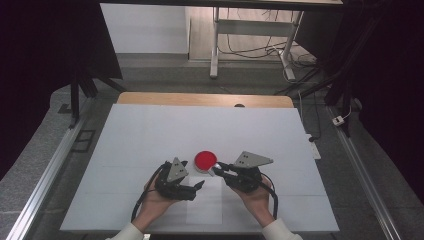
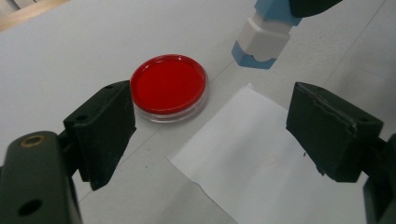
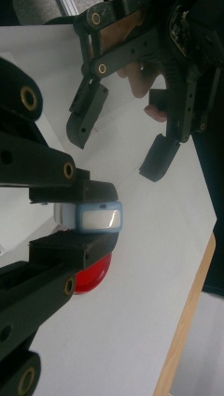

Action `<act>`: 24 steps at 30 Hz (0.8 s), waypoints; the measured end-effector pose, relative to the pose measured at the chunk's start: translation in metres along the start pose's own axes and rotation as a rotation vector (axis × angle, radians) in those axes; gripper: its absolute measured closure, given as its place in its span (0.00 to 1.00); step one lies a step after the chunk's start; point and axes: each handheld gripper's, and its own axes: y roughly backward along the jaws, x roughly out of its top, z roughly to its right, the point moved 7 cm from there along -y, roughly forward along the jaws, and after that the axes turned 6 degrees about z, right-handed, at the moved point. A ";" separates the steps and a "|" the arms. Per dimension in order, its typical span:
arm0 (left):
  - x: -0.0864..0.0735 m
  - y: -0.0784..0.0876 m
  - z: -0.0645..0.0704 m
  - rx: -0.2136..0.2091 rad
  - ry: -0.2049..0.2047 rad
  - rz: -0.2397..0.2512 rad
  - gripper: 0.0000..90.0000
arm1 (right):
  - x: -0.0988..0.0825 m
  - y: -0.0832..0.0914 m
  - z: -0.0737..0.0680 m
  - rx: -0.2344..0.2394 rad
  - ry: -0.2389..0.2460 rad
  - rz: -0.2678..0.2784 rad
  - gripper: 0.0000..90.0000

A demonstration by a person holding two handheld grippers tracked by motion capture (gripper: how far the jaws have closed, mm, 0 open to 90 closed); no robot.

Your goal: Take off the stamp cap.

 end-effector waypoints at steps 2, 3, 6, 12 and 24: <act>0.001 -0.001 0.001 -0.001 -0.003 0.000 0.18 | 0.000 0.000 0.000 -0.001 -0.004 0.003 0.84; 0.001 -0.002 0.002 -0.002 -0.003 0.001 0.18 | 0.000 0.000 0.000 -0.002 -0.004 0.004 0.84; 0.003 -0.004 0.003 -0.005 -0.007 0.001 0.18 | 0.000 0.000 0.001 -0.002 -0.007 0.006 0.84; 0.005 -0.008 0.006 -0.005 -0.008 0.000 0.18 | 0.001 0.000 0.000 -0.005 -0.011 0.011 0.84; 0.008 -0.014 0.008 0.001 -0.013 -0.003 0.18 | 0.001 0.000 -0.001 -0.008 -0.013 0.011 0.84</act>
